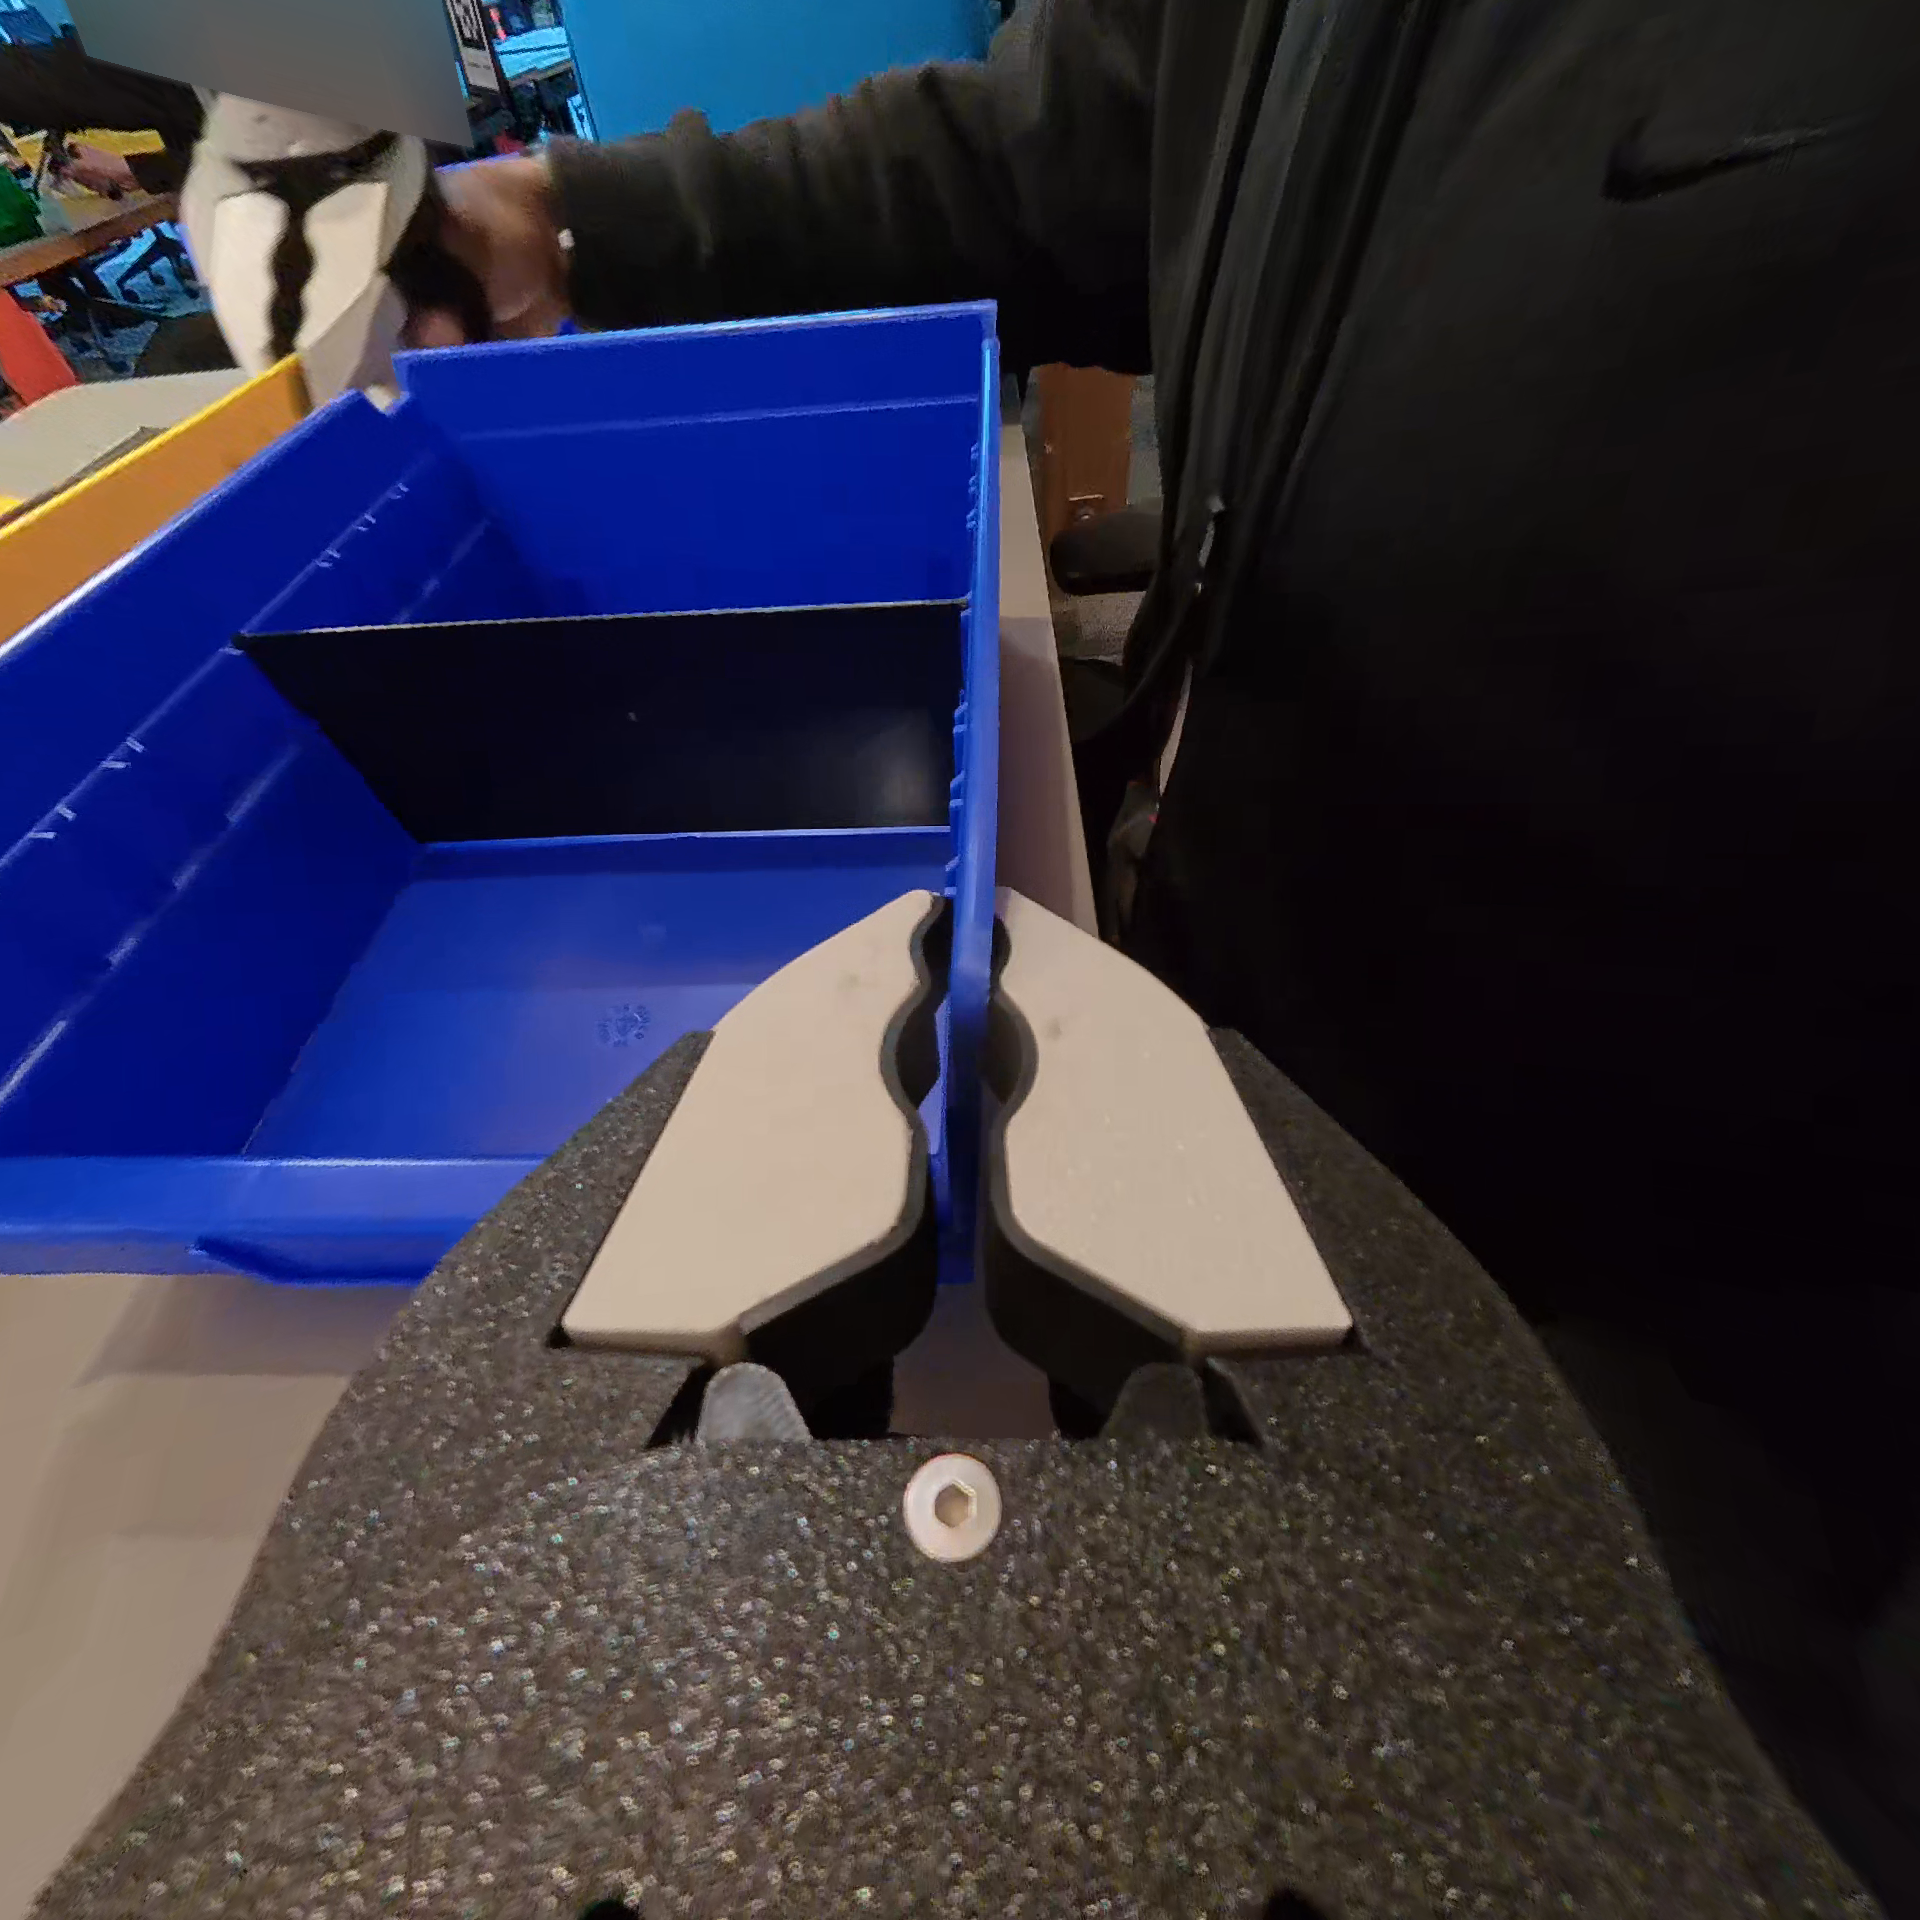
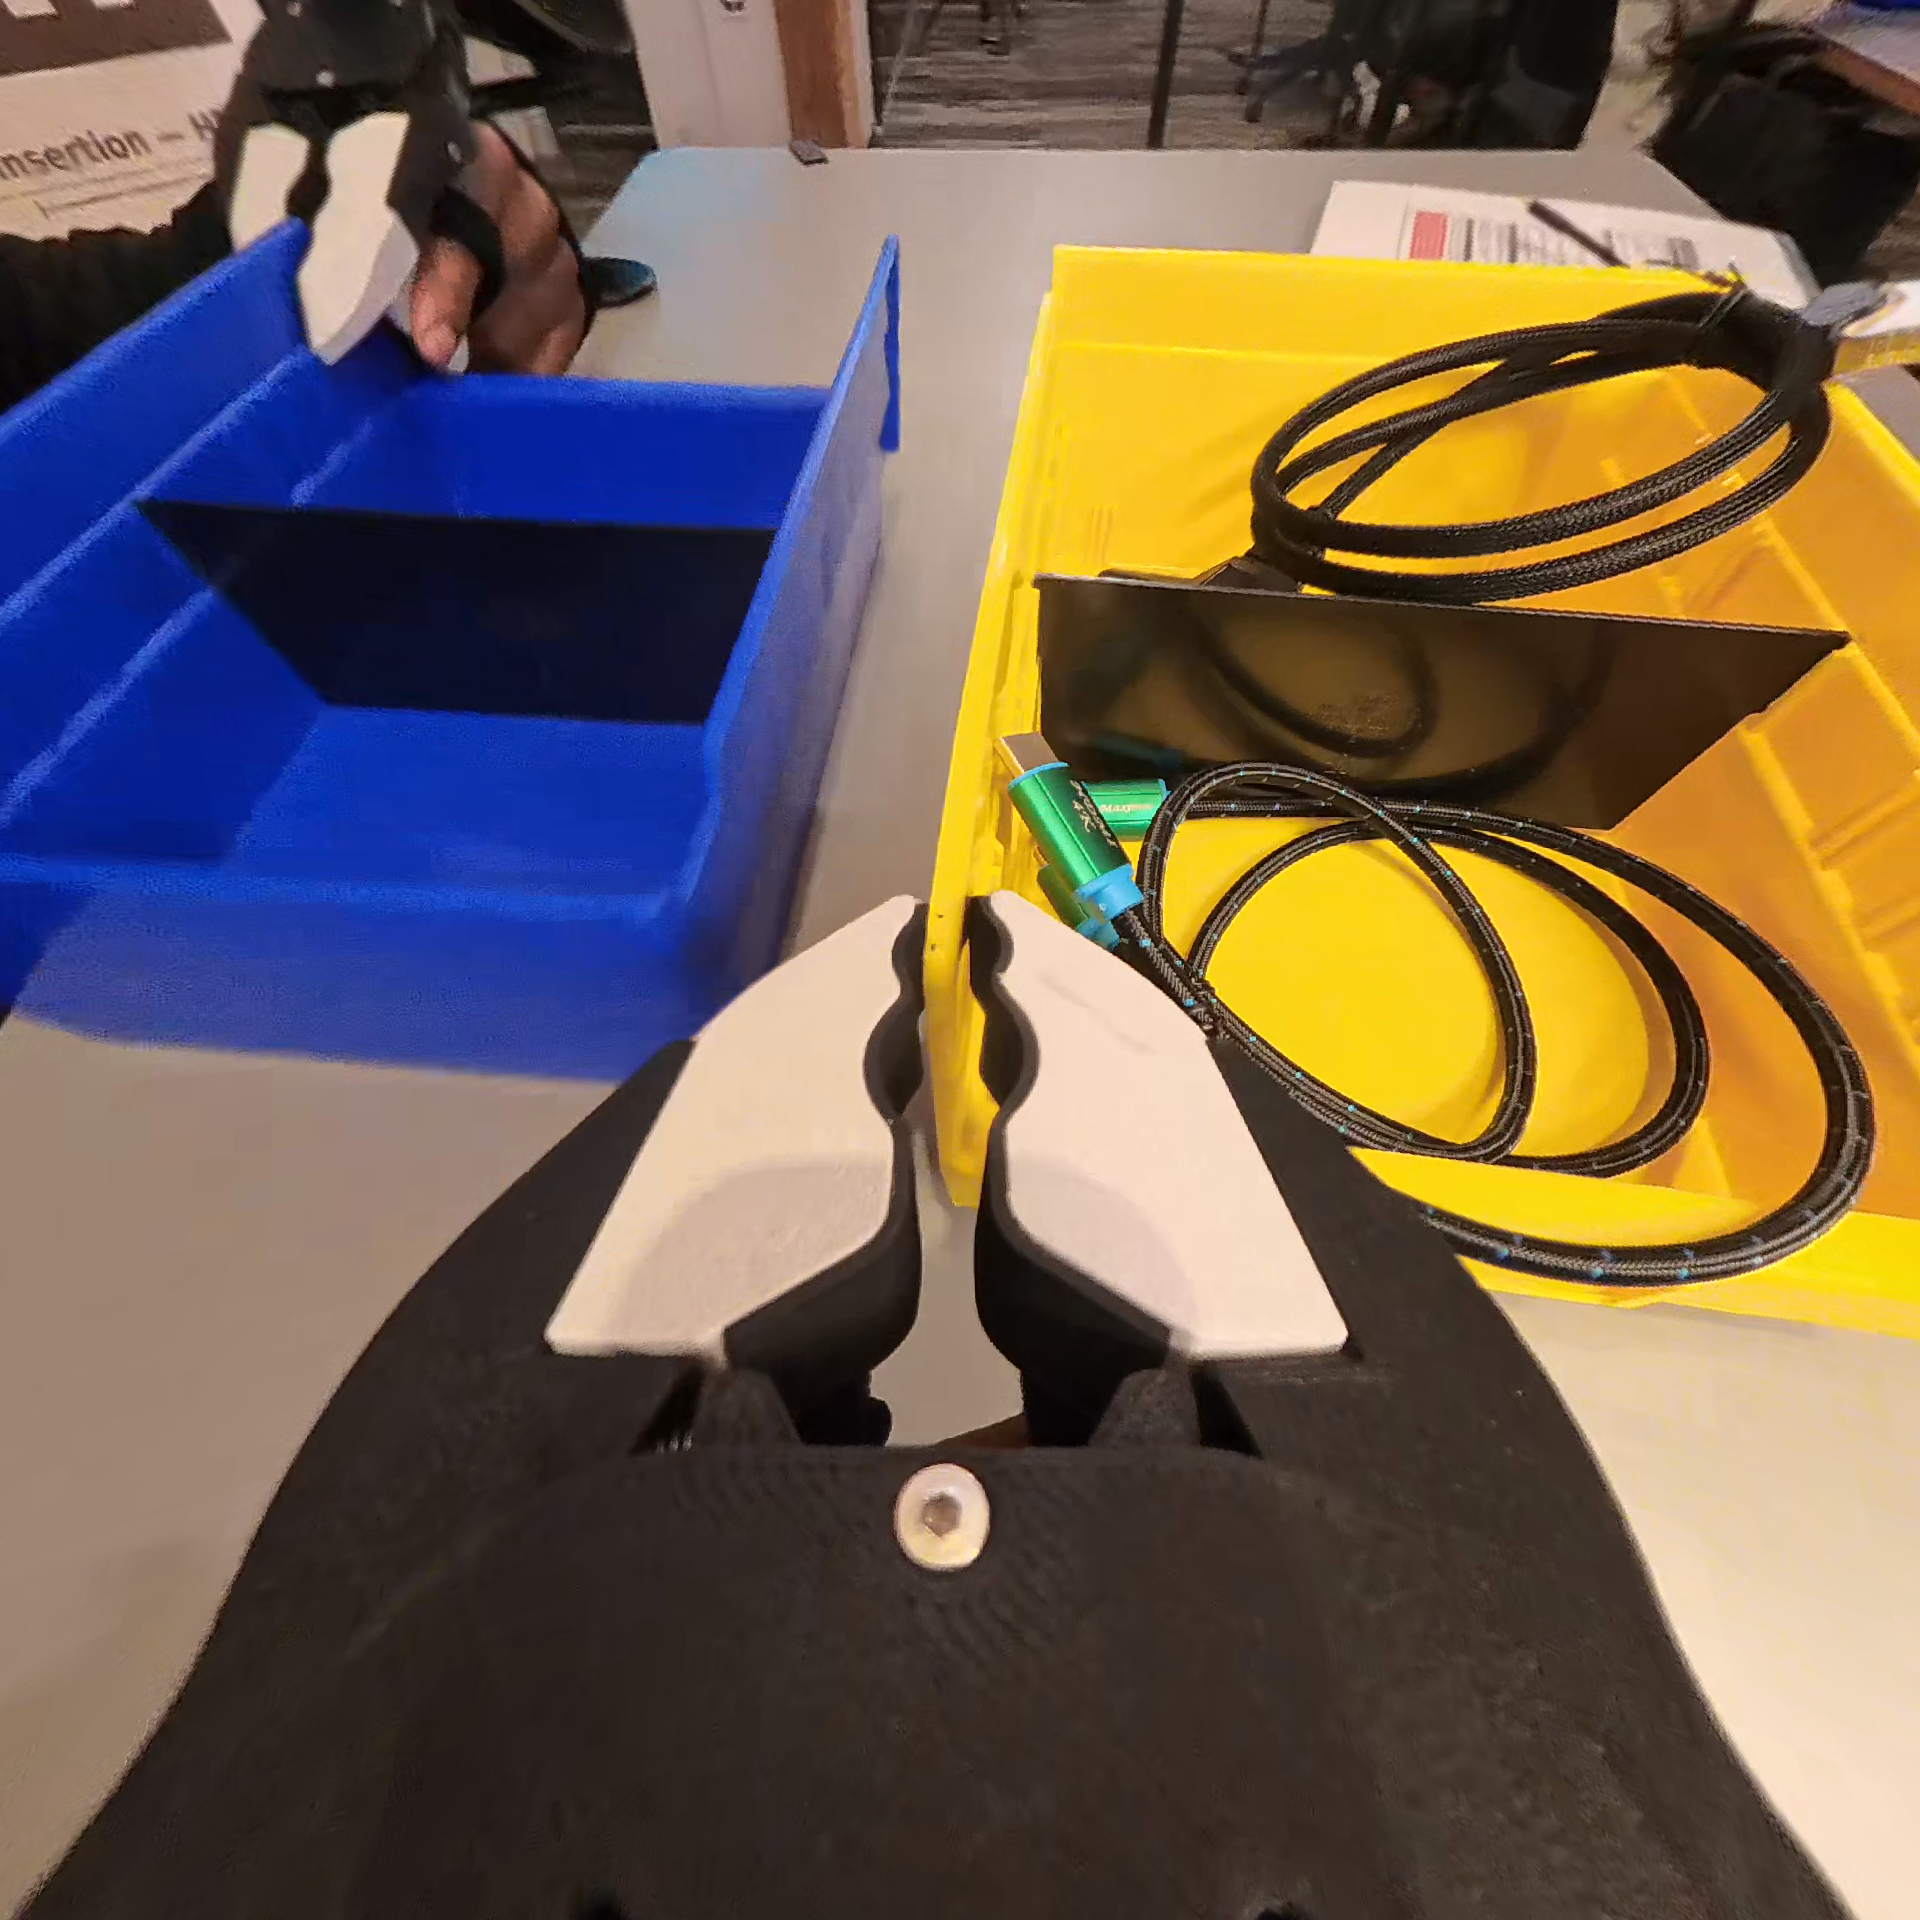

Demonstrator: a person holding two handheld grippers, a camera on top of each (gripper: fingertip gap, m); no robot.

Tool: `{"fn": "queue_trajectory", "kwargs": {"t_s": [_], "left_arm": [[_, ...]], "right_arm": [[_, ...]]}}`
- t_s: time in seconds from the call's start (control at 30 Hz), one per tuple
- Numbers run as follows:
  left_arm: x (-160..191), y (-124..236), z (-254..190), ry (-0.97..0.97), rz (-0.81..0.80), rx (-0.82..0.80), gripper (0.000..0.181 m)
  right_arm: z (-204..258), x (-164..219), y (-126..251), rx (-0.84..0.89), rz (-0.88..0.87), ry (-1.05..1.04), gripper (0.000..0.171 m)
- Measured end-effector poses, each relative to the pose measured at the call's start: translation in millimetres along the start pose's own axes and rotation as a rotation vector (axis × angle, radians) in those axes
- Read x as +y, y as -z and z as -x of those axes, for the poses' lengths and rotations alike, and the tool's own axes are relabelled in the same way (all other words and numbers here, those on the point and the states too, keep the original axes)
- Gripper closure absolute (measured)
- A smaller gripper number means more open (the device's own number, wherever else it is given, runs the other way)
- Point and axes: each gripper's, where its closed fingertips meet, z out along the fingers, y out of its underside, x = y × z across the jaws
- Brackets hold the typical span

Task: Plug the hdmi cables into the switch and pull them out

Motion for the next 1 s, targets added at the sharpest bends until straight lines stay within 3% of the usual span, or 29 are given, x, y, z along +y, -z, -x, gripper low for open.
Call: {"fn": "queue_trajectory", "kwargs": {"t_s": [0.27,0.4,0.43,0.53,0.6,0.7,0.83,0.9,1.0], "left_arm": [[-24,-67,-11,0.007,0.004,0.036,0.178],[-30,-82,-9,0.011,0.002,0.020,0.177],[-29,-82,-9,0.017,0.003,0.016,0.177],[-35,-68,-9,0.020,-0.009,0.017,0.147],[-51,-51,-5,0.015,-0.062,0.019,0.138],[-68,-13,54,0.096,-0.084,-0.184,0.134],[-38,66,193,0.428,0.054,-0.692,0.122],[-23,92,240,0.553,0.090,-0.789,0.120],[7,98,285,0.690,0.215,-0.781,0.119]], "right_arm": [[-11,-26,-55,-0.130,-0.001,0.005,0.162],[-13,-31,-67,-0.095,0.086,0.056,0.163],[-16,-35,-65,-0.058,0.095,0.080,0.159],[-22,-68,-38,0.032,0.012,0.067,0.144],[-26,-87,-8,0.129,-0.030,0.040,0.140],[-19,-86,40,0.315,0.039,-0.095,0.125],[26,-25,89,0.472,0.220,-0.438,0.107],[52,-3,103,0.502,0.223,-0.573,0.100],[84,27,104,0.497,0.263,-0.698,0.092]]}}
